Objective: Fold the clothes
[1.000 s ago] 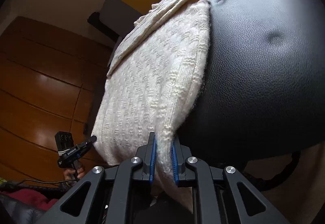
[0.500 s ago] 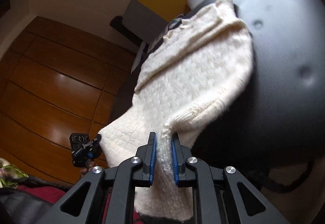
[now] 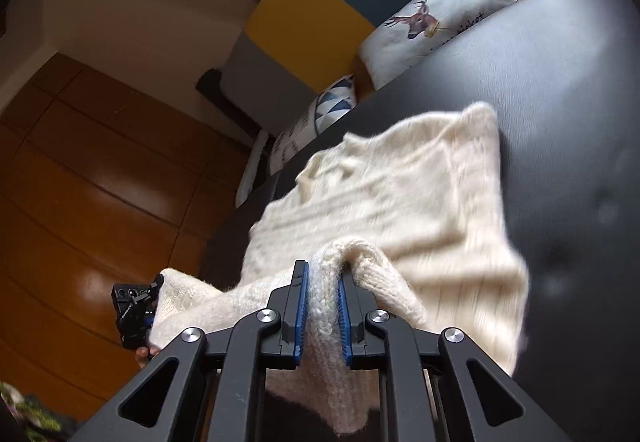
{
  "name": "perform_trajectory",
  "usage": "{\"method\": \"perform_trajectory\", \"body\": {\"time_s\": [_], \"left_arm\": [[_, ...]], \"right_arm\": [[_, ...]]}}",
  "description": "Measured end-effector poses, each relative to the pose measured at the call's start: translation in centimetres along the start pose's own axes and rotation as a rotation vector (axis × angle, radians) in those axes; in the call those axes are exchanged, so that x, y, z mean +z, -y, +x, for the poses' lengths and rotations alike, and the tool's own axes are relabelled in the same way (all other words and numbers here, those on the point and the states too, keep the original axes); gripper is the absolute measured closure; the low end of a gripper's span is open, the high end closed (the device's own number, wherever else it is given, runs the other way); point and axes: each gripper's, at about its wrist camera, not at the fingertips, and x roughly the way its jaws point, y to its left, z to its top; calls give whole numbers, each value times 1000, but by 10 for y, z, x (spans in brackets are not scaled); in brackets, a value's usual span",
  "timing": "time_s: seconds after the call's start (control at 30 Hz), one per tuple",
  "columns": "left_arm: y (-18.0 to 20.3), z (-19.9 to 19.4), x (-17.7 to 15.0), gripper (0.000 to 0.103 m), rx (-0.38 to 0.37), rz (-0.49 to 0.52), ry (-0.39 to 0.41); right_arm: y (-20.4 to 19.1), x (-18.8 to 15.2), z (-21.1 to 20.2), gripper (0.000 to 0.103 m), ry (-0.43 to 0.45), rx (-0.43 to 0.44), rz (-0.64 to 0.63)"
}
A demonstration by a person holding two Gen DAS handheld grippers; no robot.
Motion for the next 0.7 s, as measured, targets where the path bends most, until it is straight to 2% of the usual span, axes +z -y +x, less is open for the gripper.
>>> {"method": "perform_trajectory", "body": {"time_s": [0.1,0.2,0.27,0.4,0.5,0.53,0.57,0.63,0.67,0.7], "left_arm": [[-22,22,0,96,65,-35,-46],[-45,45,1,96,130,-70,-91],[-60,60,1,96,174,-93,-121],[-90,90,2,96,260,-140,-182],[-84,82,-6,96,295,-117,-213],[-82,79,-6,95,286,-123,-219],[-79,75,-5,95,251,-144,-236],[-75,74,0,91,184,-207,-264],[-72,76,1,88,155,-226,-277],[-66,76,2,88,146,-223,-285]], "right_arm": [[27,36,24,89,8,-49,59],[58,53,46,89,-32,-107,117],[71,53,54,93,-55,-109,127],[72,42,46,93,-65,-83,94],[70,31,36,92,-85,-65,96],[69,30,34,92,-91,-53,100],[68,28,31,85,-96,-33,111],[66,29,27,66,-101,37,161],[62,30,25,41,-108,76,170],[57,30,24,22,-123,112,176]]}}
